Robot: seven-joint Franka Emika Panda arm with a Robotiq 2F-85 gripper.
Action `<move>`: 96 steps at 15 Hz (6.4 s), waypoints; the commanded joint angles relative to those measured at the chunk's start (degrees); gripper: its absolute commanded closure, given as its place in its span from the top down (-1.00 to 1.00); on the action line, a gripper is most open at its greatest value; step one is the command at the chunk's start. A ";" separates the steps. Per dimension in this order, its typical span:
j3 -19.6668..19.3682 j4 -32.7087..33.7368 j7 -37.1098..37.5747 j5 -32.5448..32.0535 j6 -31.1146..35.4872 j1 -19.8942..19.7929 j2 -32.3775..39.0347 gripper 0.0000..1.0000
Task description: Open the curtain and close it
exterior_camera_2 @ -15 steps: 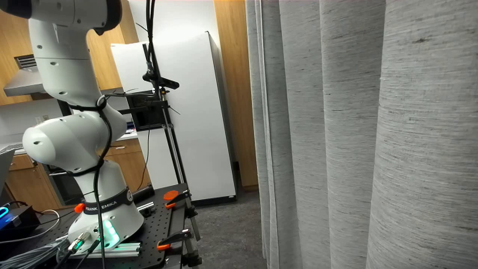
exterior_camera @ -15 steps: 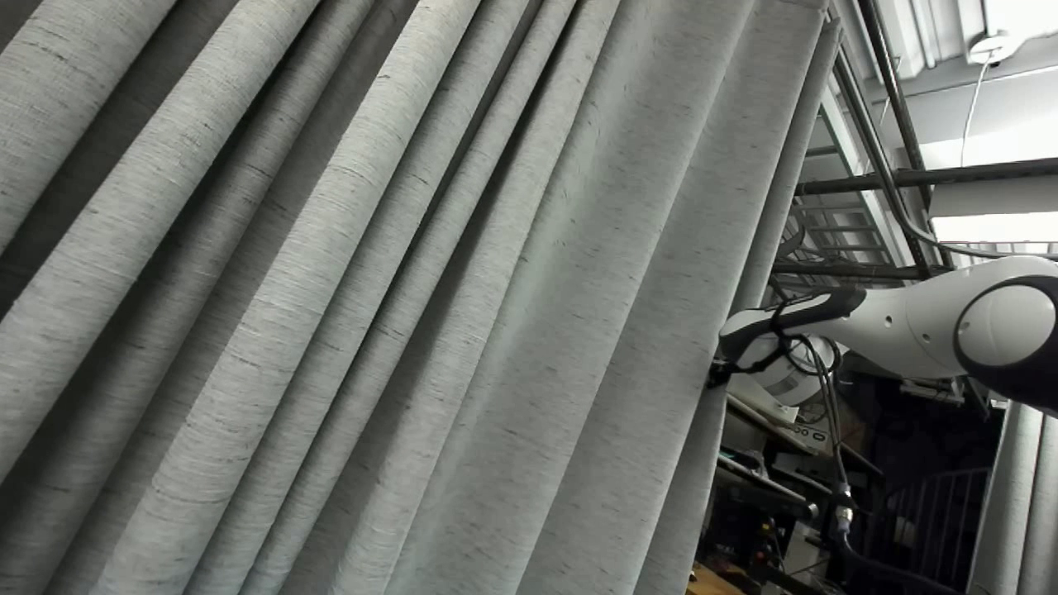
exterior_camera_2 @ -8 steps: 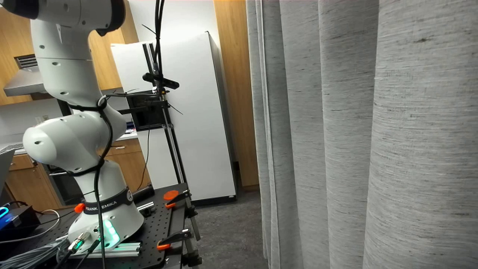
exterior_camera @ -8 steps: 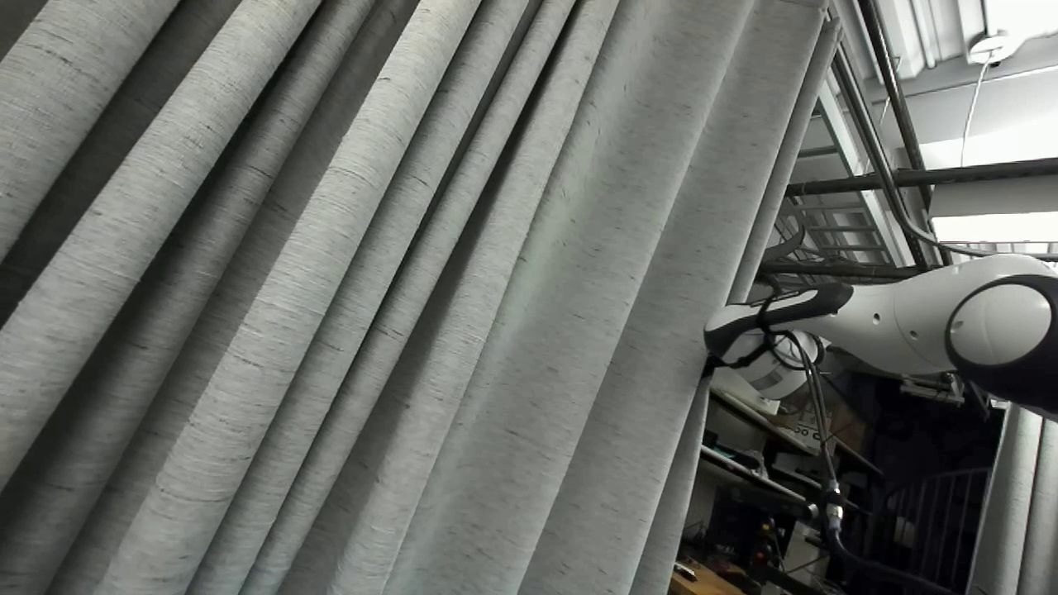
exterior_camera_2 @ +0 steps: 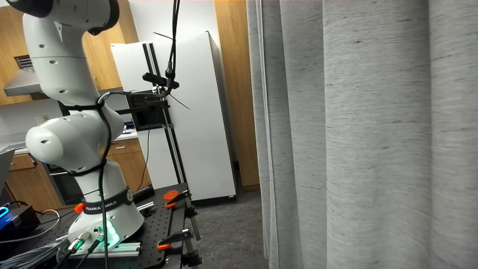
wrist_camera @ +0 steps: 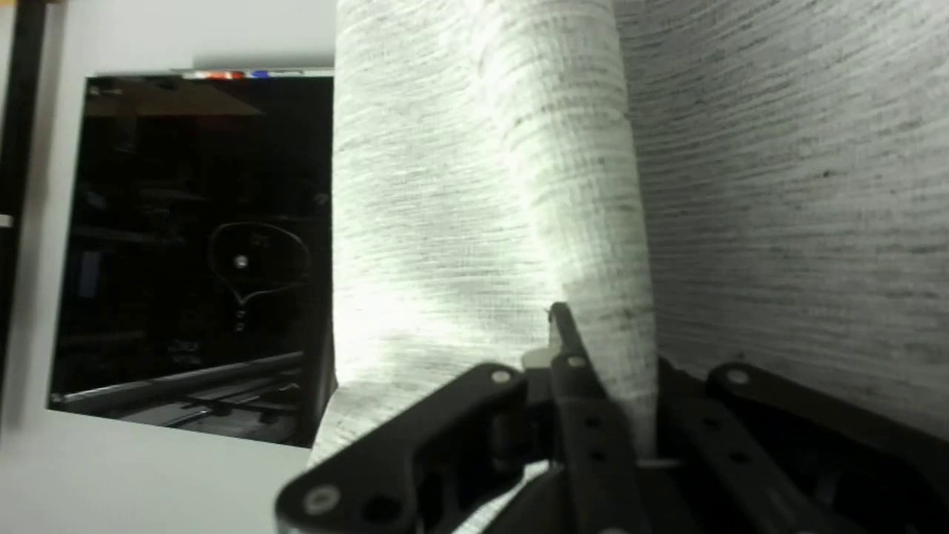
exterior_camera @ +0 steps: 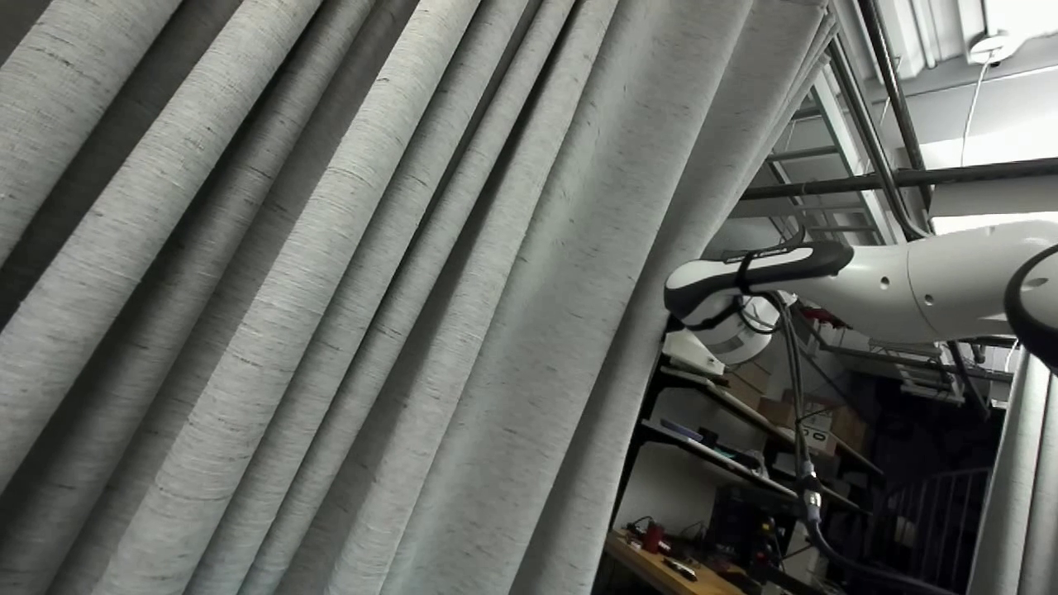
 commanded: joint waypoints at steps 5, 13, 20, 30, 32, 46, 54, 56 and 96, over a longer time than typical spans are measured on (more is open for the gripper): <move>4.27 -12.90 4.96 -13.63 3.11 6.73 -11.24 -0.99; 18.03 -18.21 12.83 -26.47 -0.01 7.79 -19.11 -0.99; 36.32 -17.91 25.90 -38.16 -2.25 1.43 -21.18 -0.99; 51.06 -16.62 28.44 -41.82 -3.24 4.24 -23.52 -0.99; 55.52 -15.46 30.67 -42.87 -3.47 1.63 -23.76 -0.99; 77.09 -8.38 37.02 -51.71 -3.34 -26.87 -24.90 -0.99; 78.77 -9.57 36.82 -50.80 -2.40 -34.27 -26.09 -0.99; 78.77 -9.63 36.69 -50.67 -2.76 -35.18 -26.04 -0.99; 69.92 -10.20 43.72 -52.40 -53.48 -24.00 -24.08 1.00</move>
